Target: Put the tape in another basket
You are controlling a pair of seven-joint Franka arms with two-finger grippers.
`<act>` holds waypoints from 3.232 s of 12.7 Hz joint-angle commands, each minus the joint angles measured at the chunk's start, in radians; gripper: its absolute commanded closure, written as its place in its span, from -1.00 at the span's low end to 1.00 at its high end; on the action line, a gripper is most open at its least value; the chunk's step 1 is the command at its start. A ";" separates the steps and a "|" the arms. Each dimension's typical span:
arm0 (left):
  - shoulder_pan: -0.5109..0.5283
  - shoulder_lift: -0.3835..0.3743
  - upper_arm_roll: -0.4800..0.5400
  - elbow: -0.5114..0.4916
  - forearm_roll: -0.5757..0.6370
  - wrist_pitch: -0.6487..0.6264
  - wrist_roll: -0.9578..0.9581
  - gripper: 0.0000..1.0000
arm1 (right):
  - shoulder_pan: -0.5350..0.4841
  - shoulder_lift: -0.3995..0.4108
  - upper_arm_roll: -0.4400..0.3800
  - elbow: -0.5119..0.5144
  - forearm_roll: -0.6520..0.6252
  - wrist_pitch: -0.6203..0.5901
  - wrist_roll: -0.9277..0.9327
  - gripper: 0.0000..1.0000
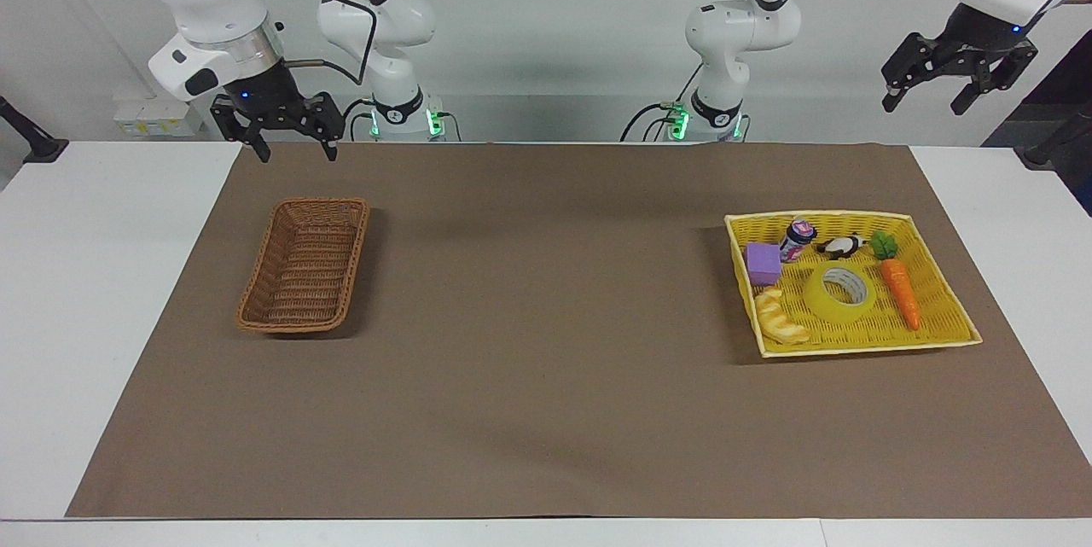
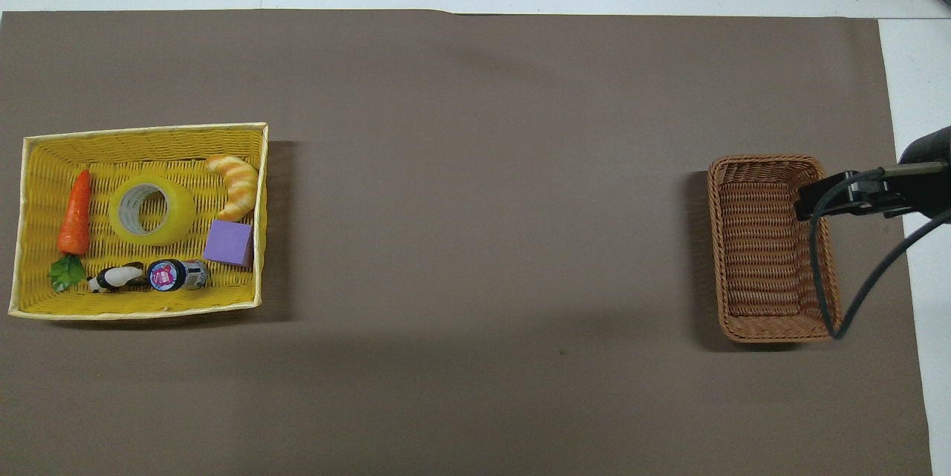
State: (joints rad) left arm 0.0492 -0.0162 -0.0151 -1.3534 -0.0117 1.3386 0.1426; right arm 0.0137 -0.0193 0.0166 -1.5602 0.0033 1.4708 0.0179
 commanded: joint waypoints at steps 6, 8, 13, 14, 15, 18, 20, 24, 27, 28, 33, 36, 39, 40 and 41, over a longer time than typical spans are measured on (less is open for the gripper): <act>-0.006 -0.024 -0.005 -0.021 0.006 0.005 -0.014 -1.00 | -0.009 0.022 0.000 0.108 -0.005 -0.121 -0.010 -1.00; -0.011 -0.025 -0.006 -0.023 0.006 0.004 -0.012 -1.00 | -0.009 0.012 -0.003 0.100 0.001 -0.121 -0.009 -1.00; 0.000 -0.027 -0.006 -0.026 0.006 -0.009 -0.015 -1.00 | -0.008 0.010 -0.001 0.100 0.003 -0.121 -0.013 -1.00; -0.006 -0.027 -0.009 -0.026 0.006 -0.007 -0.015 -1.00 | -0.008 0.010 -0.001 0.100 0.003 -0.121 -0.013 -1.00; -0.008 -0.028 -0.006 -0.029 0.006 -0.013 -0.014 -1.00 | -0.008 0.010 -0.001 0.100 0.003 -0.121 -0.013 -1.00; 0.000 -0.028 -0.009 -0.032 0.006 0.014 -0.002 -1.00 | -0.008 0.010 -0.001 0.100 0.003 -0.121 -0.013 -1.00; 0.005 -0.030 -0.003 -0.041 0.006 0.056 0.002 -1.00 | -0.008 0.010 -0.001 0.100 0.003 -0.121 -0.013 -1.00; 0.052 -0.033 -0.002 -0.093 0.004 0.132 0.012 -1.00 | -0.008 0.010 -0.001 0.100 0.003 -0.121 -0.013 -1.00; 0.063 -0.025 -0.002 -0.134 0.004 0.185 0.066 -1.00 | -0.008 0.010 -0.001 0.100 0.003 -0.121 -0.013 -1.00; 0.063 -0.025 -0.002 -0.173 0.004 0.221 0.083 -1.00 | -0.008 0.010 -0.001 0.100 0.003 -0.121 -0.013 -1.00; 0.115 0.008 -0.002 -0.386 -0.022 0.502 0.159 -1.00 | -0.008 0.010 -0.001 0.100 0.003 -0.121 -0.013 -1.00; 0.132 0.065 -0.002 -0.458 -0.034 0.600 0.183 -1.00 | -0.008 0.010 -0.001 0.100 0.003 -0.121 -0.013 -1.00; 0.133 0.146 -0.002 -0.509 -0.034 0.701 0.183 -1.00 | -0.008 0.010 -0.001 0.100 0.003 -0.121 -0.013 -1.00; 0.133 0.175 -0.002 -0.524 -0.034 0.743 0.183 -1.00 | -0.008 0.010 -0.001 0.100 0.003 -0.121 -0.013 -1.00; 0.135 0.189 -0.002 -0.544 -0.034 0.779 0.183 -1.00 | -0.008 0.010 -0.001 0.100 0.003 -0.121 -0.013 -1.00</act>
State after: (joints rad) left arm 0.1679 0.1550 -0.0091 -1.8597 -0.0288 2.0501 0.3027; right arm 0.0081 -0.0131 0.0146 -1.4768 0.0033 1.3699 0.0179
